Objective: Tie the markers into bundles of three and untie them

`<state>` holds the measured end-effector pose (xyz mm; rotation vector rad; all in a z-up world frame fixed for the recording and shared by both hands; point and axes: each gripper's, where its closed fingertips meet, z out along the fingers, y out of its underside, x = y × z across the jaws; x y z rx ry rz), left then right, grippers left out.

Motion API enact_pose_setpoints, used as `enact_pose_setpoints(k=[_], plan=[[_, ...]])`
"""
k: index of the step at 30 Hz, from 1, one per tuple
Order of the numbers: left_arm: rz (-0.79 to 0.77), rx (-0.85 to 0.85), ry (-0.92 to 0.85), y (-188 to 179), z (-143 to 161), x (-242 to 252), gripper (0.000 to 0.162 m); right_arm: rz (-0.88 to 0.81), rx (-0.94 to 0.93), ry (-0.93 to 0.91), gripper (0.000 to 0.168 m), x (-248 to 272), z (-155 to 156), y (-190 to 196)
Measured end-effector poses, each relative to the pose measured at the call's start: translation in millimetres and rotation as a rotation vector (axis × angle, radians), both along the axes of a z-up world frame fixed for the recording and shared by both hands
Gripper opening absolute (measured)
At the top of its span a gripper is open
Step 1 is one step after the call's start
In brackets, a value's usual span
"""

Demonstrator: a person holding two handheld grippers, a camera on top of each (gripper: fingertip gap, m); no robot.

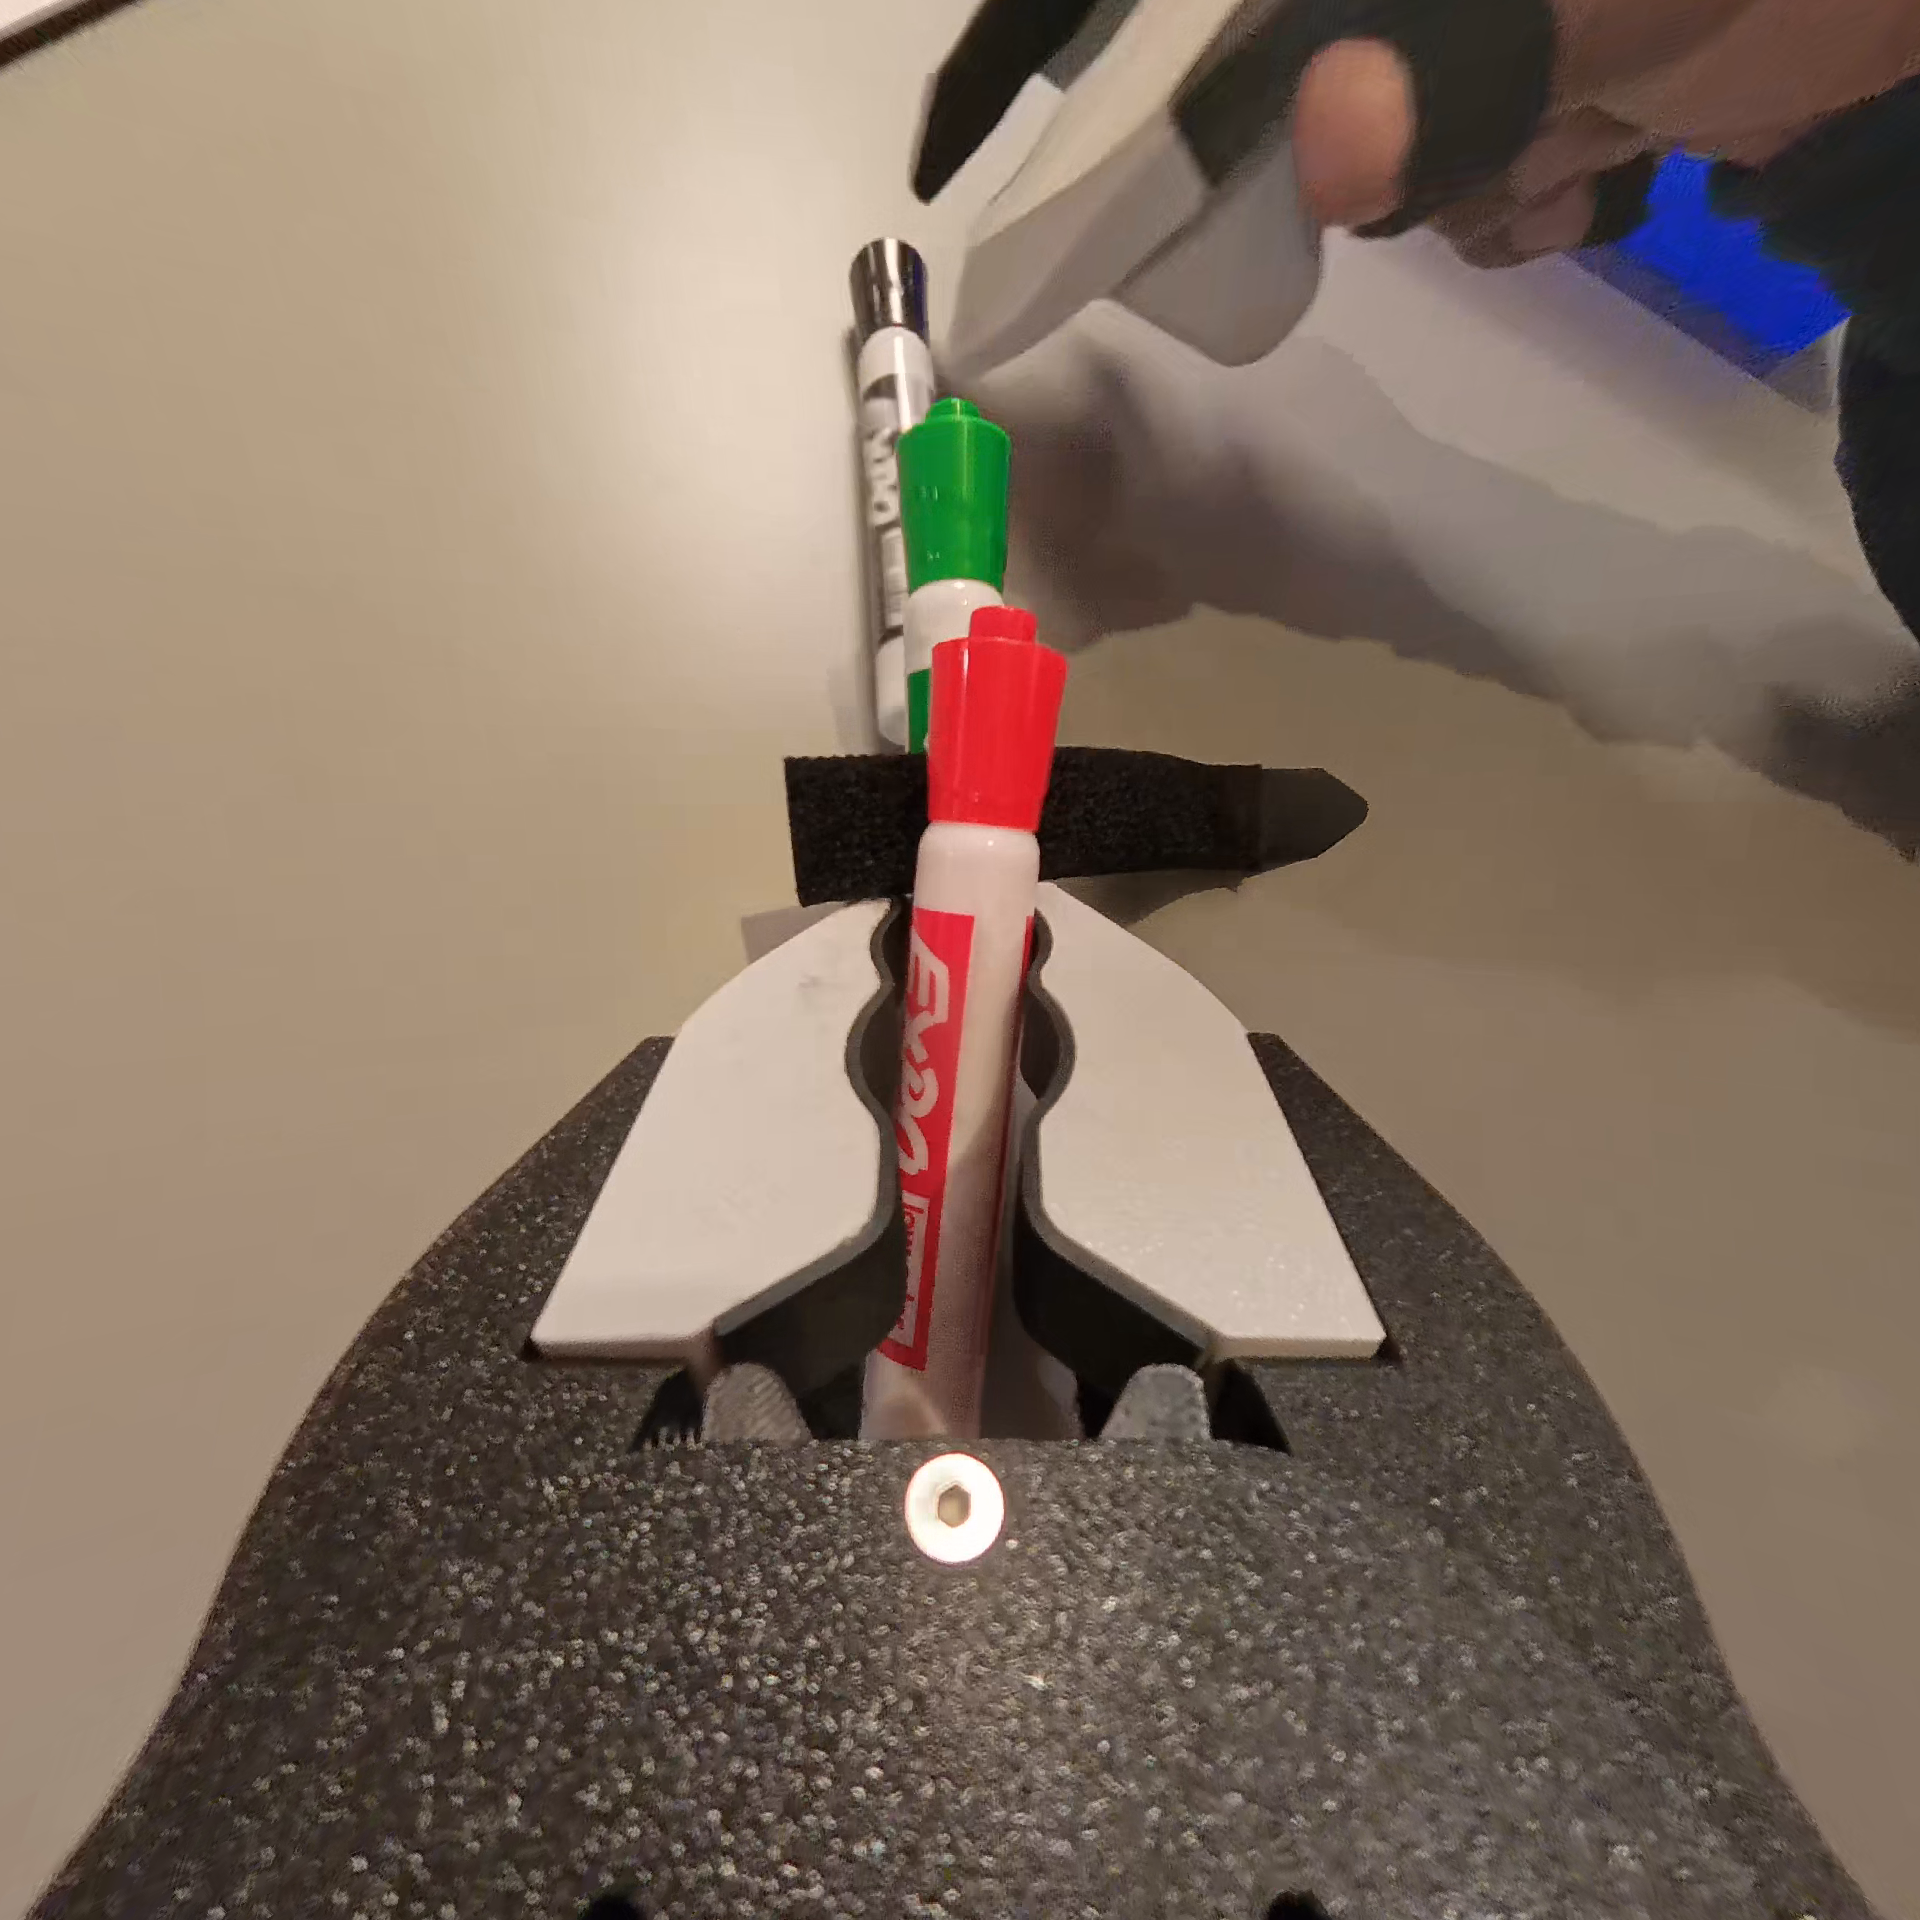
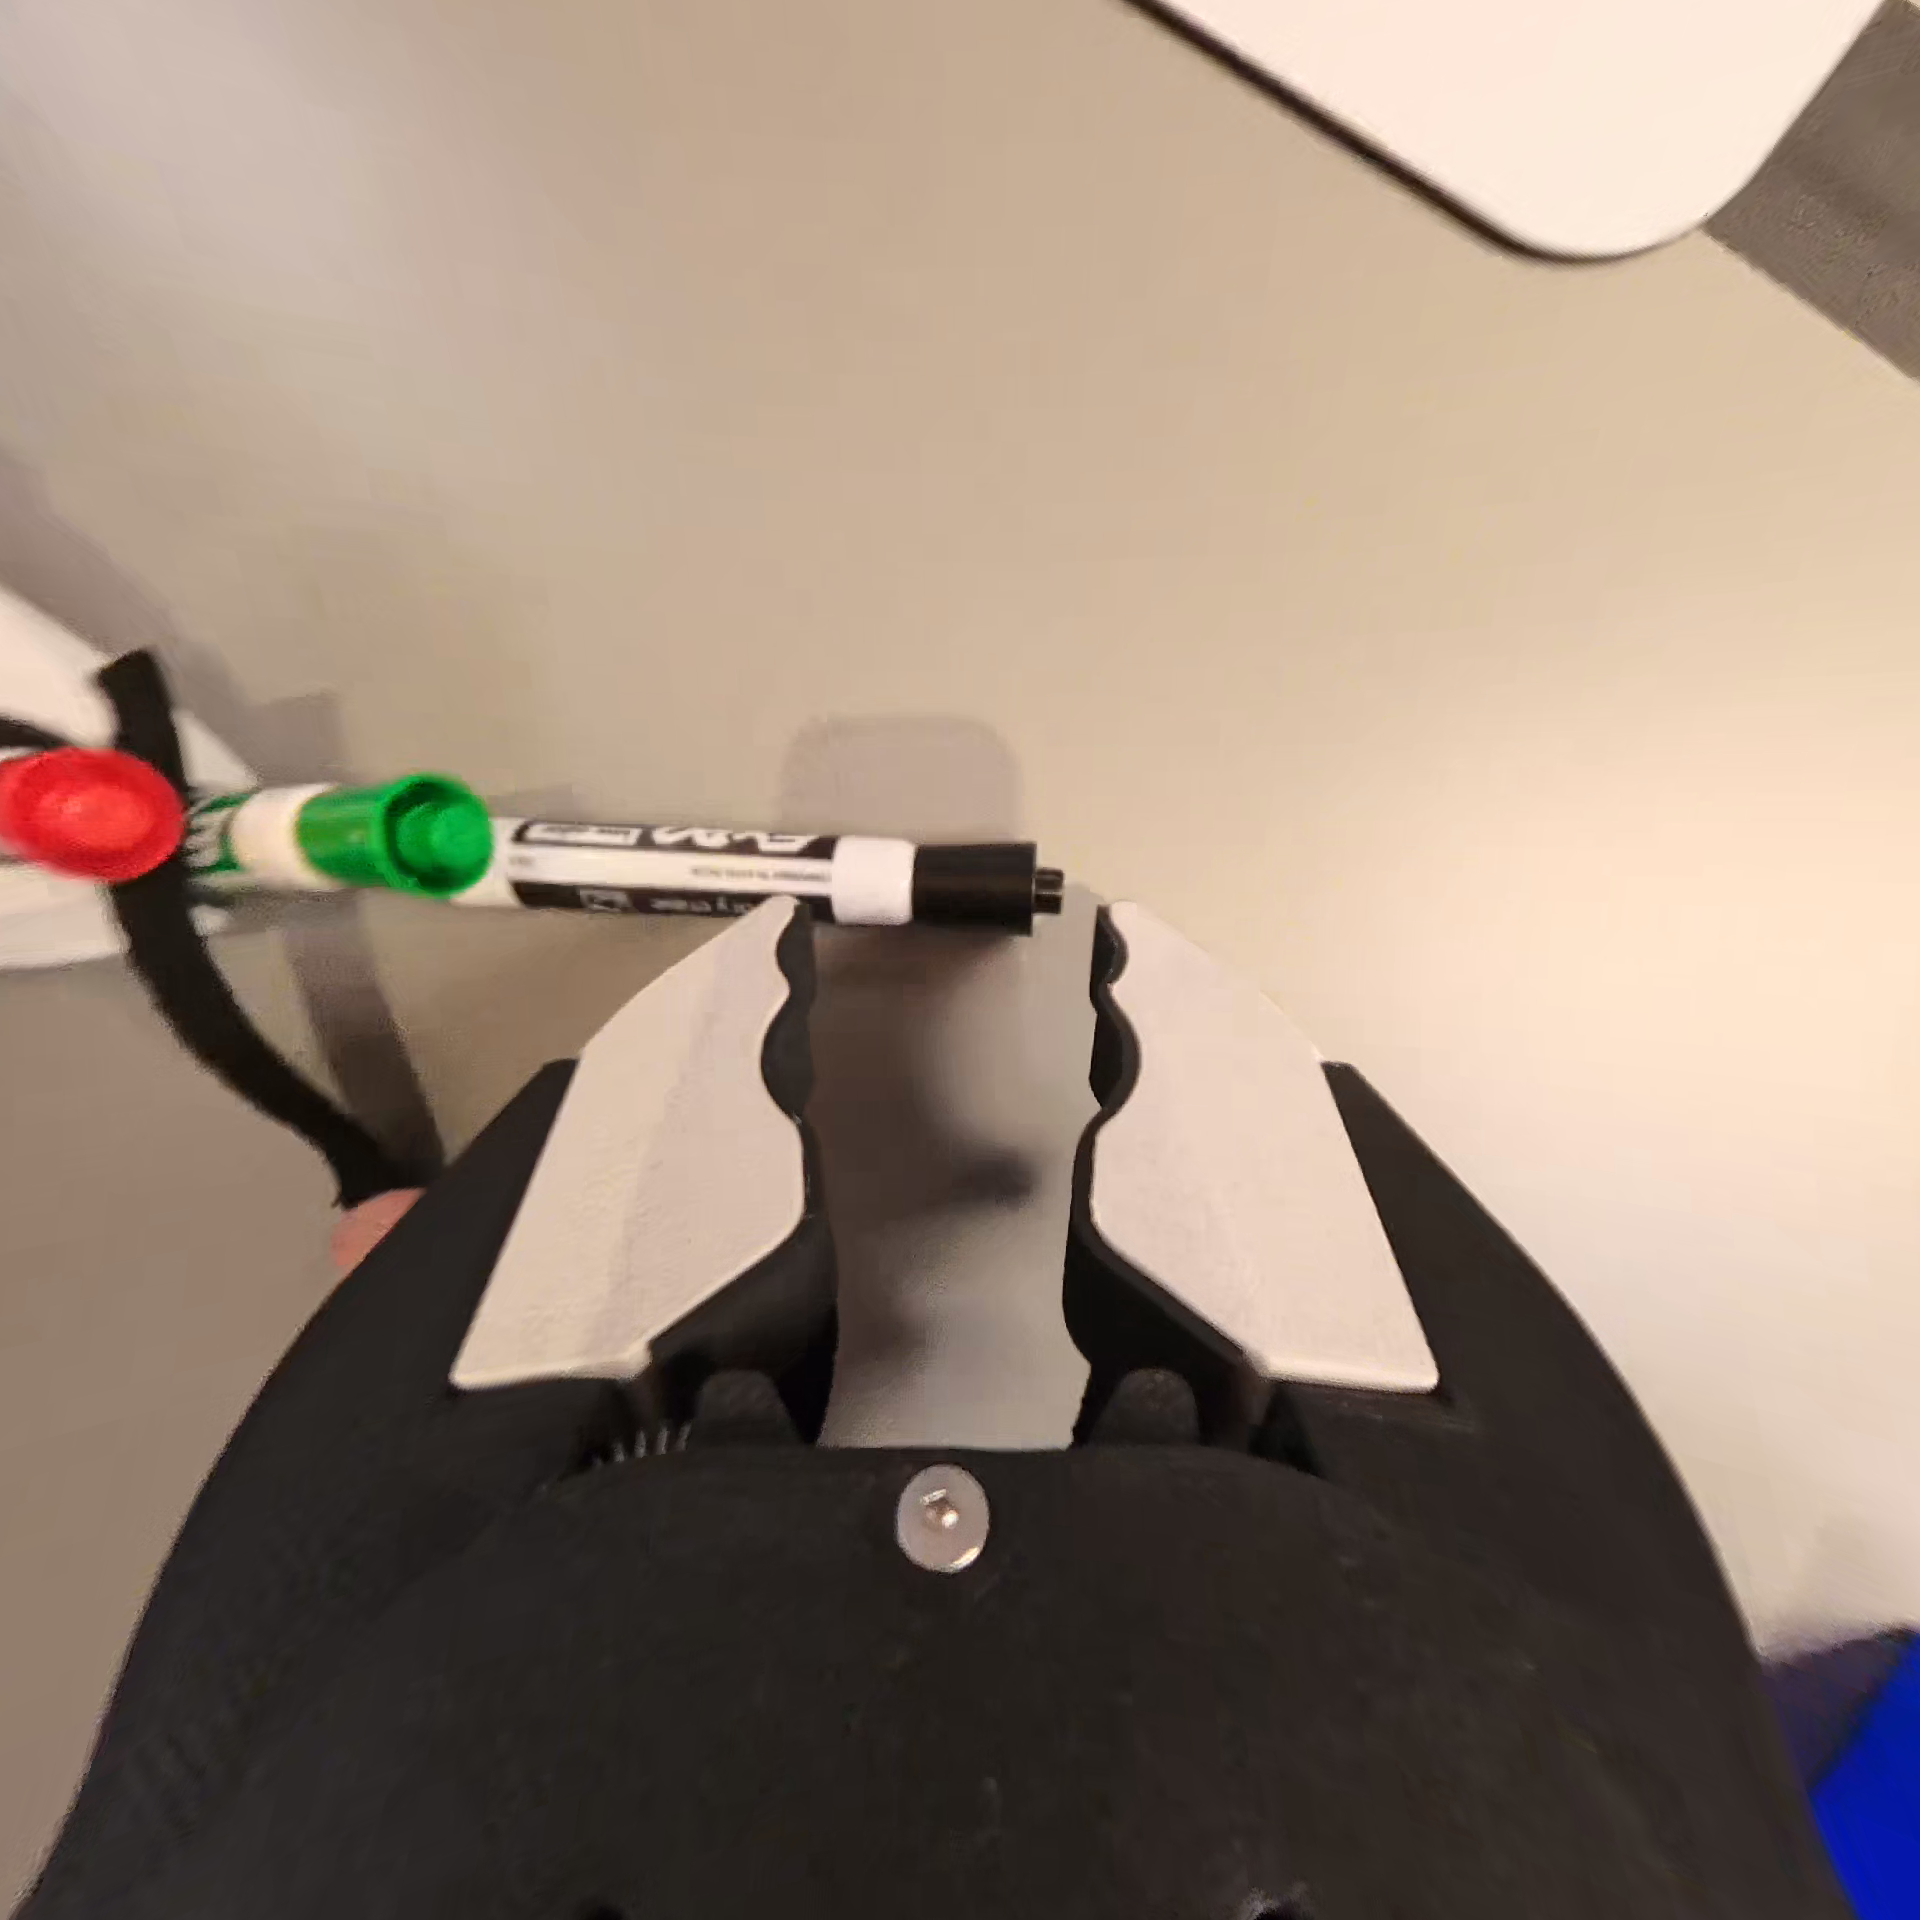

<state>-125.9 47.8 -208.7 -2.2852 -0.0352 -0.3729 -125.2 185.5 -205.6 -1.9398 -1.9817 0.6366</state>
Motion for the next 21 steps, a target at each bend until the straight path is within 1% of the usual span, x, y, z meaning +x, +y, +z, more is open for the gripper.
enact_pose_setpoints(k=[3,6,7,9,12,14,17,19,21], plan=[[0.021,0.007,0.003,-2.7,3.2,-8.1,0.019,0.015,0.021,-0.038,0.051,-33.2,-6.0,-3.4],[0.044,0.015,0.011,-8.5,6.0,-17.3,0.019,0.027,0.115,-0.133,0.050,-51.5,-18.6,3.2],[0.052,0.017,0.012,-11.0,6.6,-20.4,0.019,0.042,0.115,-0.122,0.048,-57.5,-20.4,-0.3],[0.067,0.027,0.007,-16.2,8.2,-25.8,0.019,0.058,0.125,-0.076,0.049,-65.1,-19.0,-3.3],[0.067,0.033,0.004,-21.7,9.3,-29.1,0.019,0.050,0.134,0.028,0.051,-65.9,-2.5,-2.5],[0.059,0.034,0.004,-23.1,8.9,-29.0,0.019,0.164,0.127,0.115,0.050,-61.2,10.2,-17.7],[0.050,0.030,0.000,-22.5,6.6,-27.2,0.019,0.324,0.173,0.198,0.053,-56.7,15.3,-33.4],[0.043,0.022,0.001,-21.9,4.0,-24.9,0.019,0.435,0.155,0.238,0.053,-58.1,11.9,-49.0],[0.038,0.017,0.005,-21.5,1.9,-22.9,0.019,0.473,0.118,0.215,0.050,-59.9,0.7,-55.5]])
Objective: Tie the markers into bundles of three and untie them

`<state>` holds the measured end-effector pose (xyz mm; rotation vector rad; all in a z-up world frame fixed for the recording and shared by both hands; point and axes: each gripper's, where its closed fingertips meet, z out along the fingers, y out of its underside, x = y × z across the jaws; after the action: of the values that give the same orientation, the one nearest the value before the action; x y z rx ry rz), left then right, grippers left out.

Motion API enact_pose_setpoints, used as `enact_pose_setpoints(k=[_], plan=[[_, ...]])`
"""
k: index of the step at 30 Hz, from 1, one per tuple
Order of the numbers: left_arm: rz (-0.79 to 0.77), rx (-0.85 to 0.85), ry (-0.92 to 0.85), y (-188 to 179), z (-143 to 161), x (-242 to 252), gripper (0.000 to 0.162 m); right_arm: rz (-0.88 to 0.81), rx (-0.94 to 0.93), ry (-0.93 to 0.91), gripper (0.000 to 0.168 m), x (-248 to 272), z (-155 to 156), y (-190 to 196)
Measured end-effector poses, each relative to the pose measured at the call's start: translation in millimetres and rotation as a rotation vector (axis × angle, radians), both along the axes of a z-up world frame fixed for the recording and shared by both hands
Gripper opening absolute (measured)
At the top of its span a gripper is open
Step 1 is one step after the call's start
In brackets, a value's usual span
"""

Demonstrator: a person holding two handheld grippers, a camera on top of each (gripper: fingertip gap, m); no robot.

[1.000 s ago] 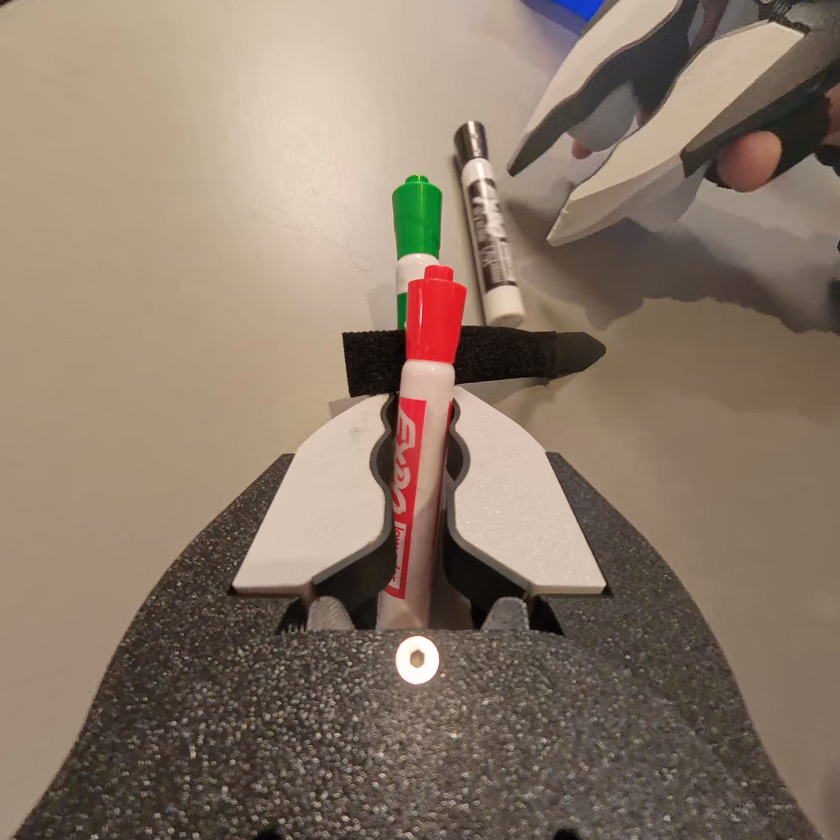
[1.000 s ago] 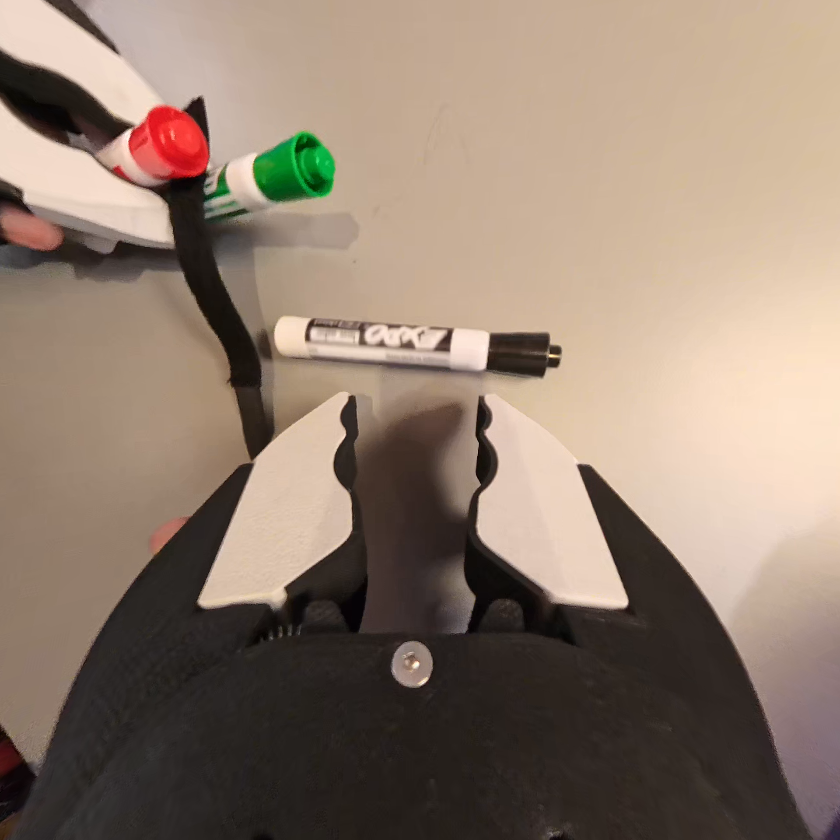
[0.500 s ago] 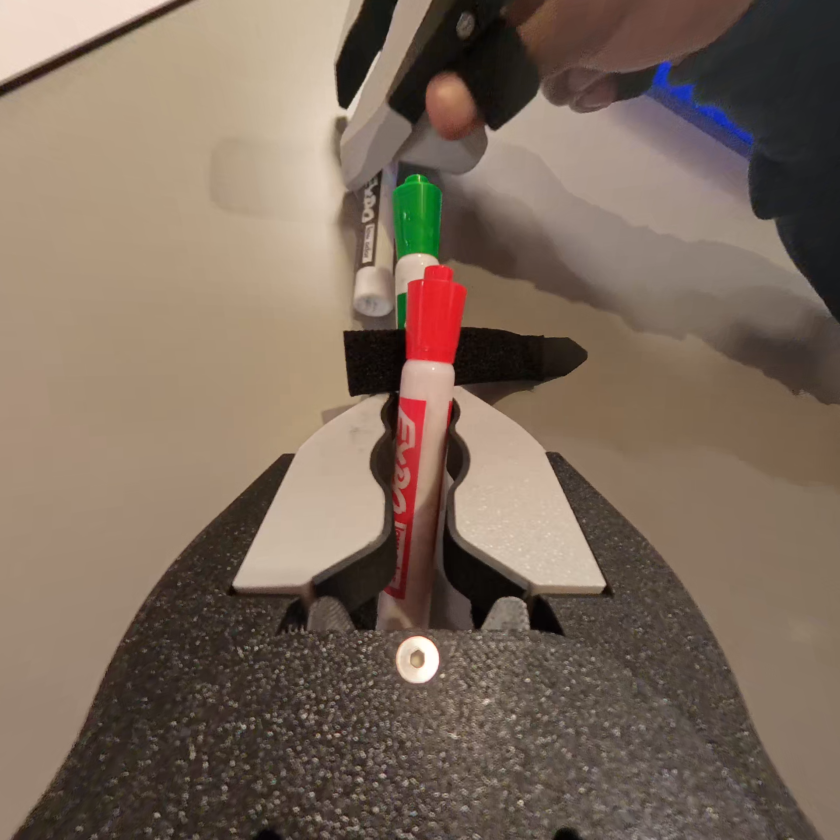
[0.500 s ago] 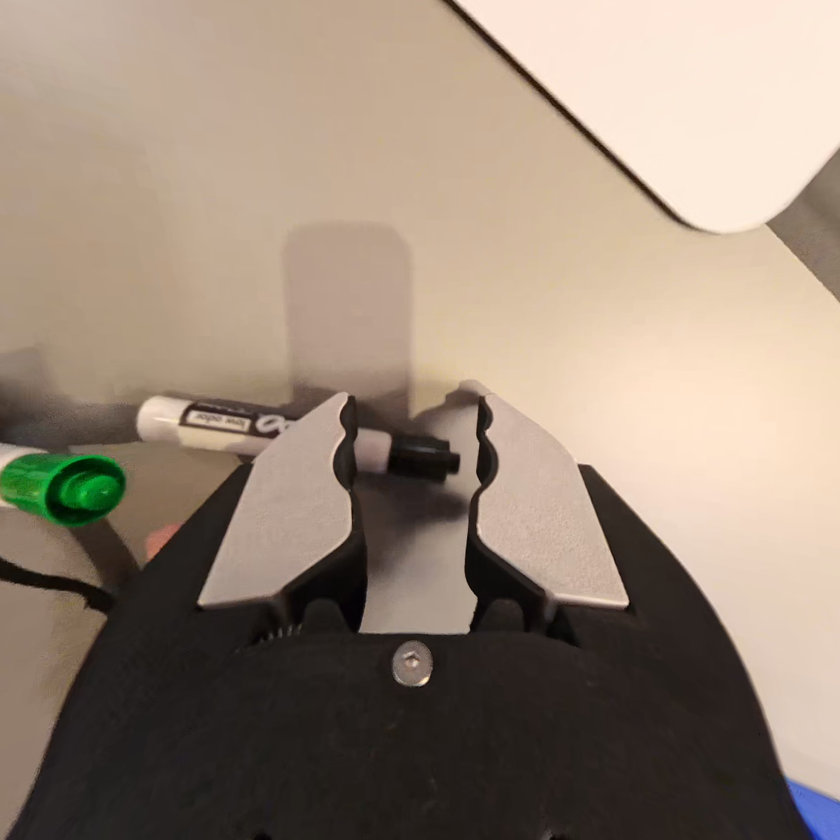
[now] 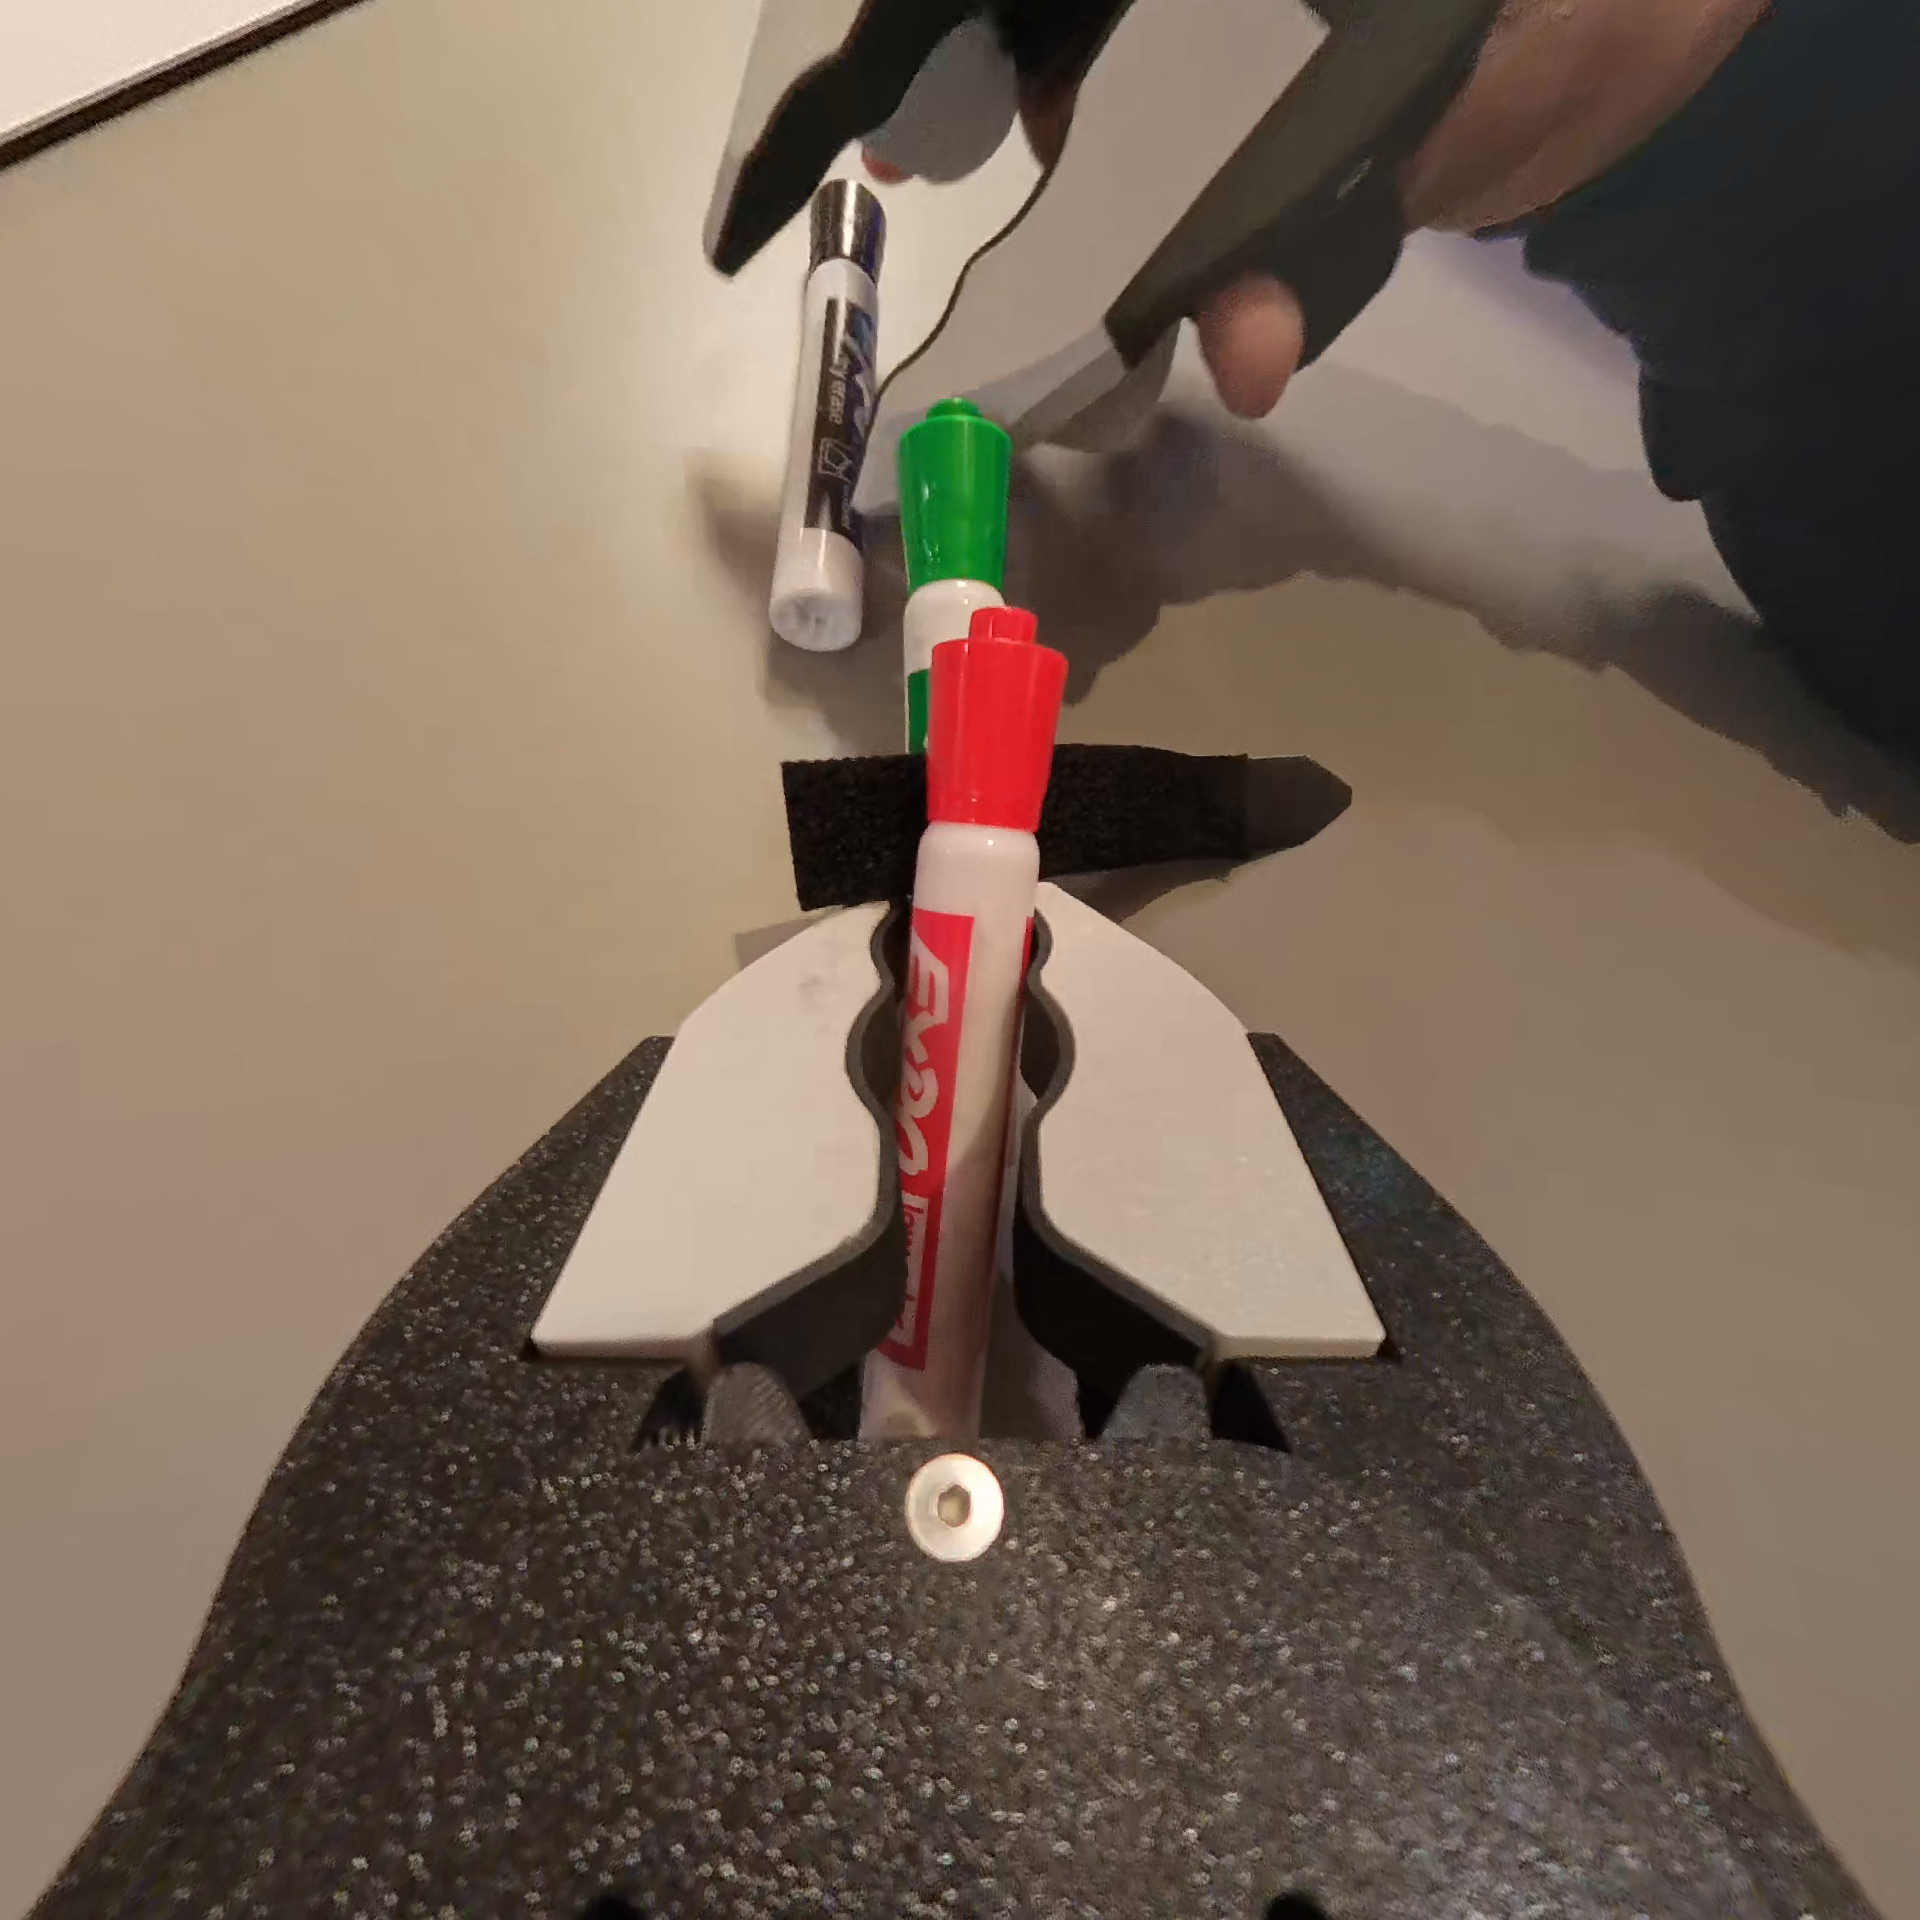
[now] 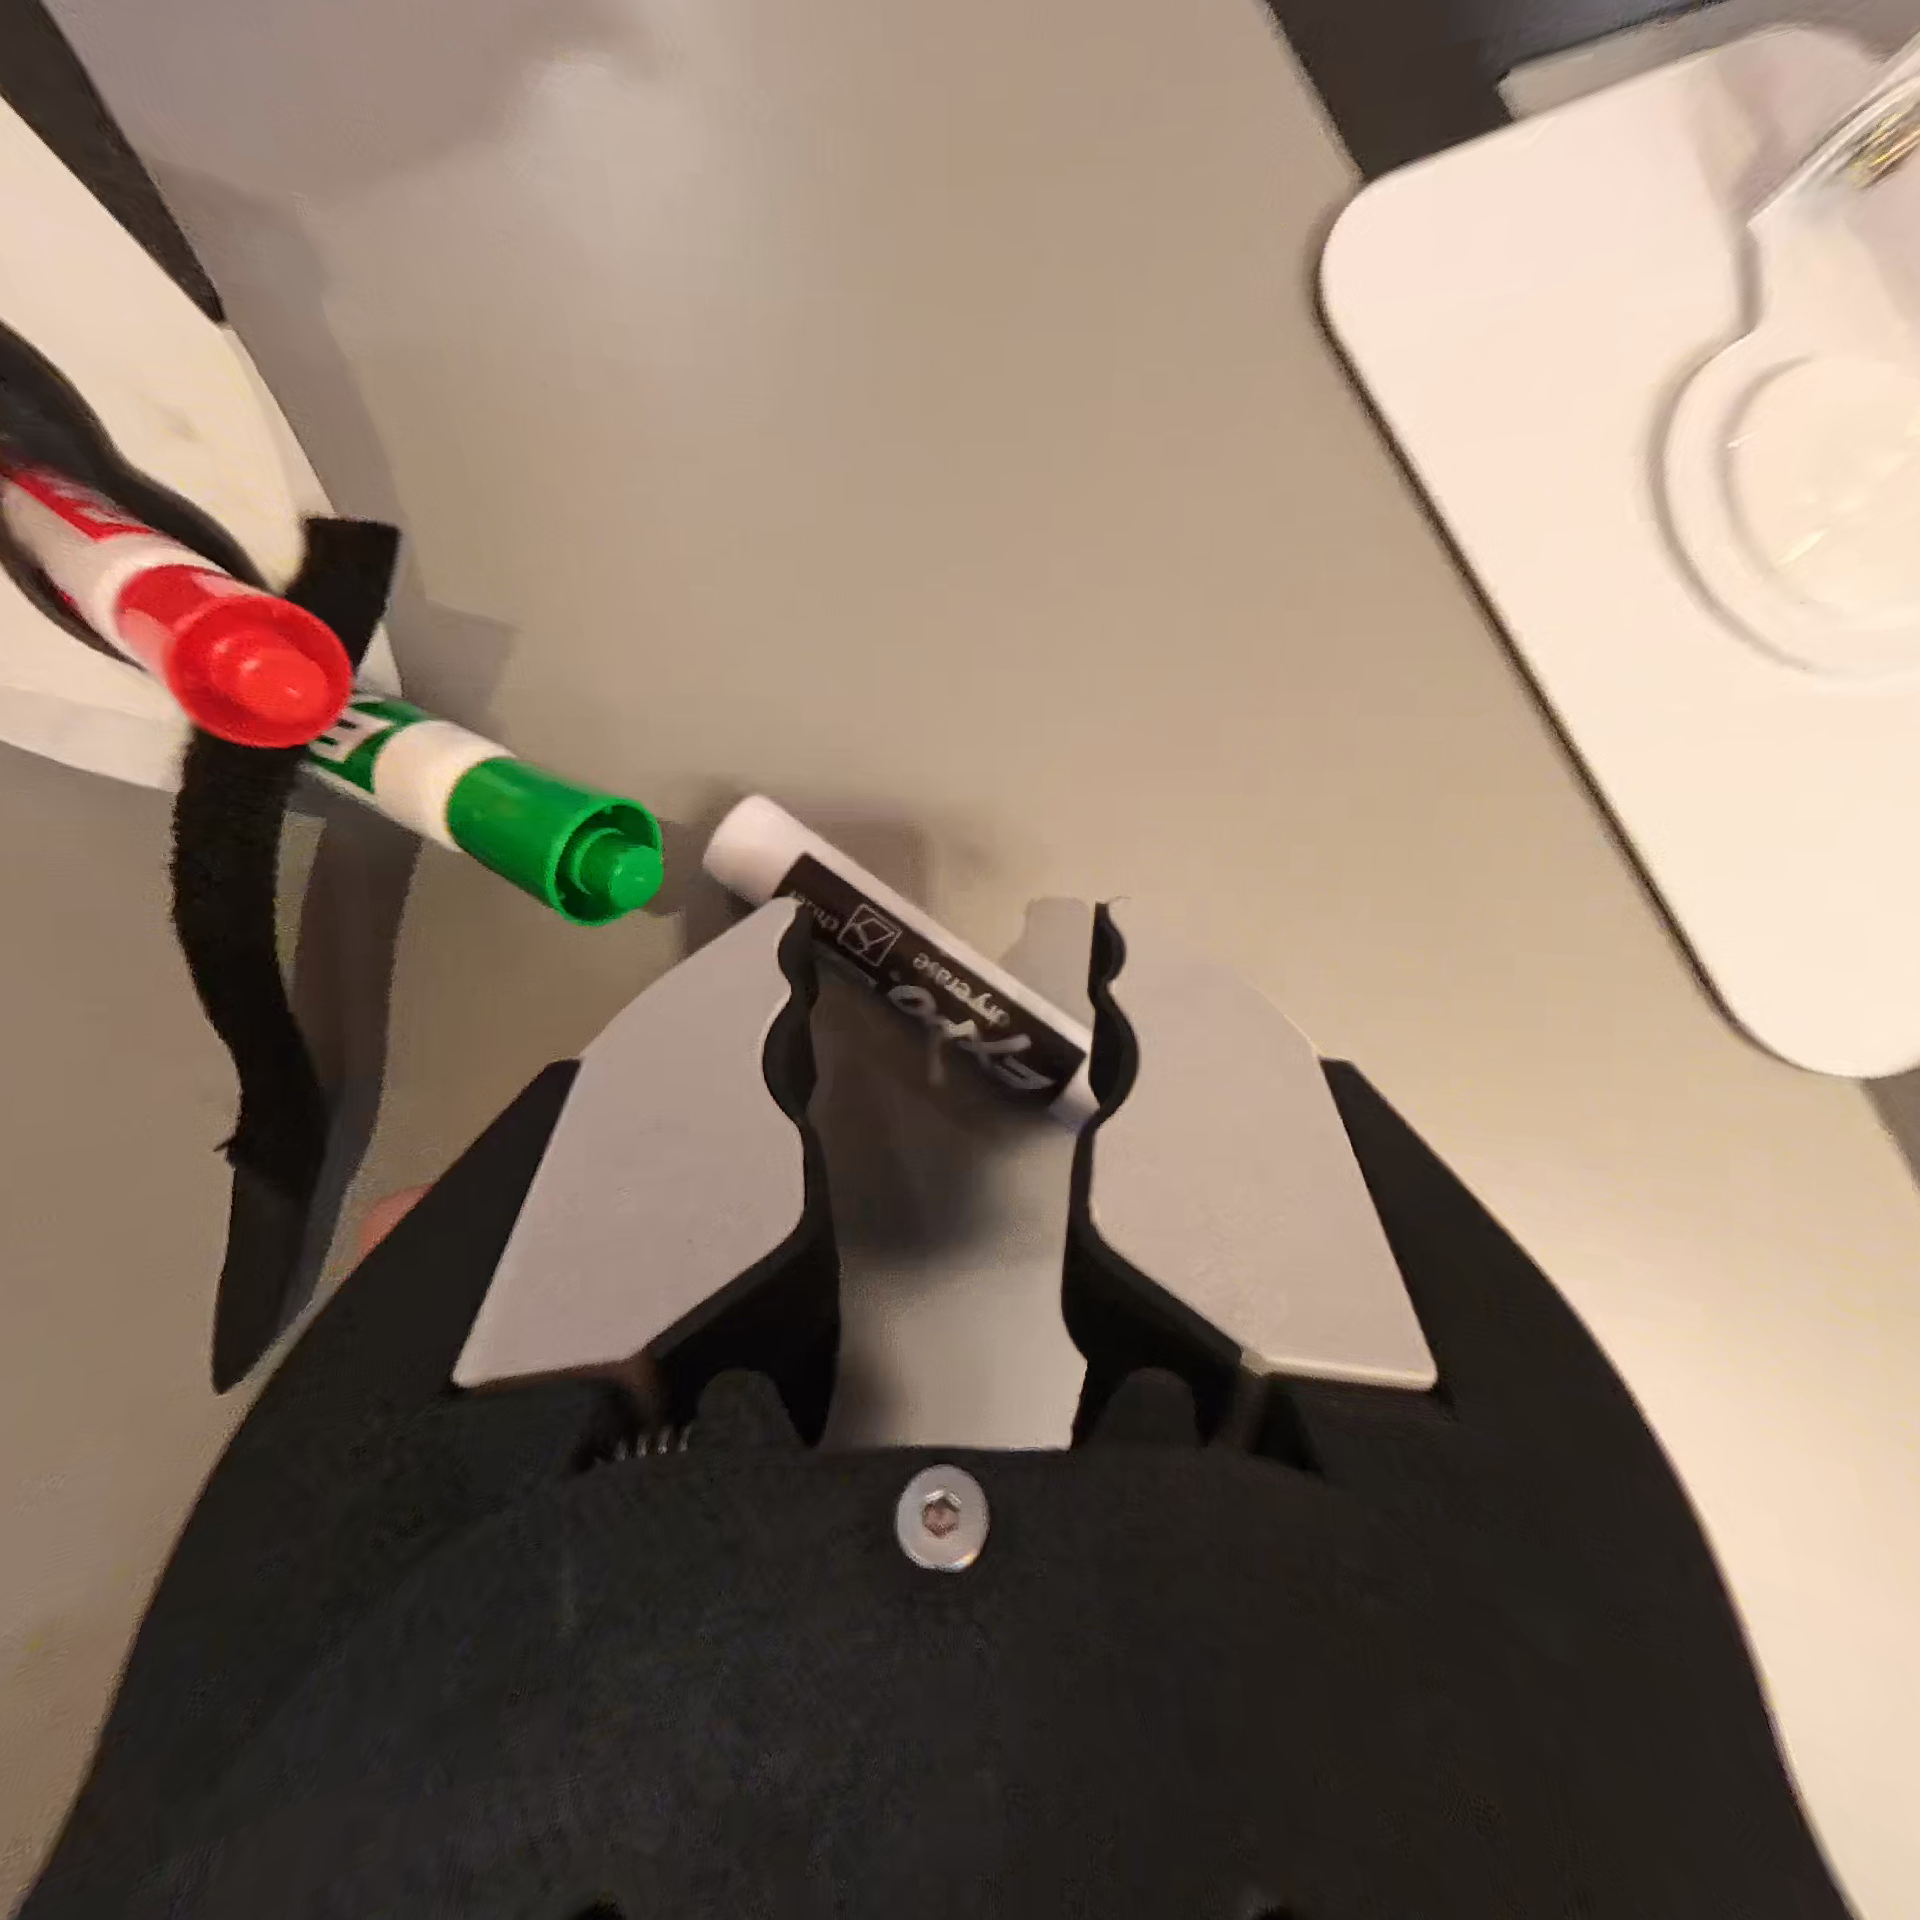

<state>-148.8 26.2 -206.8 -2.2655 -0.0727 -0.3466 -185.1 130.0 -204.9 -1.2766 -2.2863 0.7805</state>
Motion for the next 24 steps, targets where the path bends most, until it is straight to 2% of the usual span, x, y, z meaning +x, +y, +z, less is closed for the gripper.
enact_pose_setpoints(k=[4,24], plan=[[0.000,-0.002,0.005,0.2,-0.6,0.9,0.019,-0.005,-0.016,-0.048,0.045,0.2,-14.2,-0.1],[0.000,0.000,-0.006,0.2,-0.2,0.6,0.019,-0.005,-0.014,0.020,0.045,-1.2,-4.6,-0.2]])
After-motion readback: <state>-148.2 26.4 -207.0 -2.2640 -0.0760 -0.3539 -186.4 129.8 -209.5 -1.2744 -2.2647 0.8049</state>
